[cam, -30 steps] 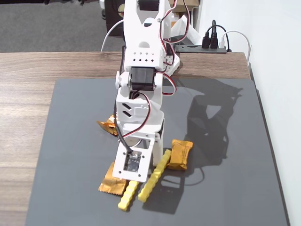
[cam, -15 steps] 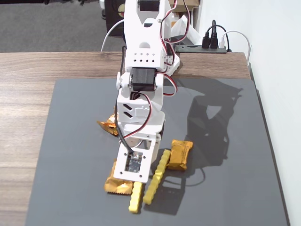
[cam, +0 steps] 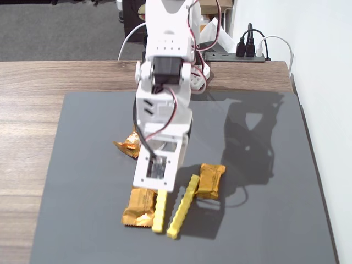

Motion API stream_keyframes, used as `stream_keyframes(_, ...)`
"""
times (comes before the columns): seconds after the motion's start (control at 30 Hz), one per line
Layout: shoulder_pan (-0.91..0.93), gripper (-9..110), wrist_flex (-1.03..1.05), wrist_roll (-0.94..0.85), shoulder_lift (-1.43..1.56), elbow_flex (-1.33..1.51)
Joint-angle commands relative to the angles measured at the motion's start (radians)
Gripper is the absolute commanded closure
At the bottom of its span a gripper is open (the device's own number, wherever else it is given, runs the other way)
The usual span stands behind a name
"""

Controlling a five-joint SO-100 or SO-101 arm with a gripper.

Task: Grab a fry

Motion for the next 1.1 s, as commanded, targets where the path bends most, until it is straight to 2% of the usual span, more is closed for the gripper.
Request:
stream_keyframes(0.0, -0.005, 101, 0.023, -0.020, 0.163, 0.061)
stream_keyframes(0.27, -0.014, 101, 0.130, -0.058, 0.420, 0.206)
stream_keyframes(0.6, -0.041, 101, 0.324, -0.094, 0.675, 0.212)
stream_keyframes(1.07, -0.035, 101, 0.391, -0.115, 0.756, 0.181)
